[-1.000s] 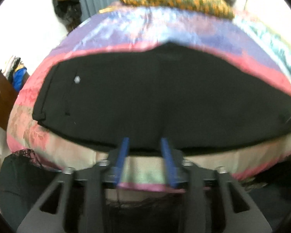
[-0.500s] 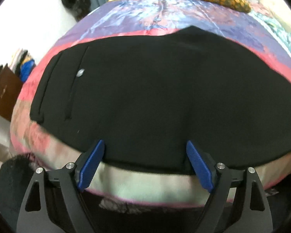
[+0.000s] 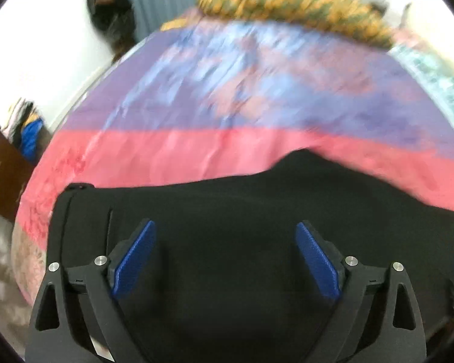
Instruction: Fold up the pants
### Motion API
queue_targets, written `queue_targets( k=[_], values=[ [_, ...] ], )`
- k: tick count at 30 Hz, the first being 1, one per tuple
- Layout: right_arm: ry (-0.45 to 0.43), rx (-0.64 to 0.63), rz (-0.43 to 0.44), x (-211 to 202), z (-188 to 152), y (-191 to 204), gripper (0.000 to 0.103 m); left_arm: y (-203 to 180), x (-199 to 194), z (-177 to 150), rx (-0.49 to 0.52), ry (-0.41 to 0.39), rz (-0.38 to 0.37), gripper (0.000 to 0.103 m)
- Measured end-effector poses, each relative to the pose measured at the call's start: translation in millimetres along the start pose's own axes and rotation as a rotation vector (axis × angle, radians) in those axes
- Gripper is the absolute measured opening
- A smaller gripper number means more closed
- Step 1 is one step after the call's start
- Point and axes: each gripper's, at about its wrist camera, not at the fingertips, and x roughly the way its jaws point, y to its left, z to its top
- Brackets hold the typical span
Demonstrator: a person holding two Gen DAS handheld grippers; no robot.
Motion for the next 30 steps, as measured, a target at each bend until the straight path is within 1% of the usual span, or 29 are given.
queue_targets(
  k=[1, 2, 3, 4, 6, 7, 10, 12, 15, 17, 18, 20, 22, 23, 24, 28, 30],
  values=[
    [0.001, 0.0, 0.0, 0.0, -0.1, 0.1, 0.103, 8.0, 16.6, -2.8, -0.007, 0.055, 0.065, 0.091],
    [0.001, -0.001, 0.002, 0.1, -0.2, -0.2, 0.103, 18.1, 28.4, -9.6, -0.026, 0.092, 0.093, 0.091],
    [0.002, -0.004, 0.007, 0.0, -0.2, -0.4, 0.103, 27.7, 28.7, -16.8, -0.061, 0.074, 0.05, 0.09],
    [0.003, -0.008, 0.009, 0.0, -0.2, -0.5, 0.103, 31.2, 22.0, -22.8, -0.062, 0.042, 0.056, 0.089],
    [0.001, -0.012, 0.013, -0.2, -0.6, -1.1, 0.103, 28.1, 14.1, -31.7, -0.016, 0.031, 0.179, 0.098],
    [0.0, -0.013, 0.014, -0.3, -1.0, -1.2, 0.103, 31.6, 7.6, -36.9, -0.024, 0.019, 0.191, 0.098],
    [-0.003, -0.016, 0.008, 0.0, -1.7, -0.3, 0.103, 47.4, -13.8, -50.8, -0.111, 0.009, 0.124, 0.097],
    [0.0, -0.014, 0.005, 0.0, -1.3, 0.0, 0.103, 49.7, -31.5, -61.2, -0.146, -0.019, 0.073, 0.097],
    [0.0, -0.011, -0.002, 0.4, -0.7, 1.3, 0.103, 30.0, -52.4, -76.0, -0.138, -0.054, -0.005, 0.097],
    [-0.004, -0.009, -0.01, 0.6, -1.2, 2.5, 0.103, 7.7, -58.4, -82.3, -0.096, -0.07, -0.05, 0.097],
    [-0.009, -0.007, -0.013, 0.3, -1.5, 2.8, 0.103, -5.1, -60.4, -86.6, -0.065, -0.076, -0.054, 0.097],
    [-0.02, -0.008, -0.017, -1.0, -2.8, 3.1, 0.103, -24.6, -58.6, -96.0, -0.006, -0.078, -0.017, 0.097],
    [-0.014, -0.019, -0.011, -3.2, -0.9, 2.5, 0.103, -32.0, -42.3, -106.5, 0.027, -0.024, 0.014, 0.098],
    [-0.007, -0.024, 0.003, -5.6, 1.1, 0.9, 0.103, -29.9, -36.7, -110.3, 0.02, -0.026, 0.007, 0.099],
    [-0.004, -0.023, 0.02, -7.8, 2.3, -1.5, 0.103, -26.4, -37.4, -112.0, 0.007, -0.05, -0.007, 0.101],
    [-0.032, 0.025, 0.052, -18.0, 3.5, -16.0, 0.103, -18.5, -36.0, -106.7, -0.01, -0.041, -0.013, 0.101],
    [-0.032, 0.044, 0.06, -18.4, 2.6, -23.2, 0.103, -17.3, -36.9, -110.9, -0.004, -0.057, -0.013, 0.102]
  ],
)
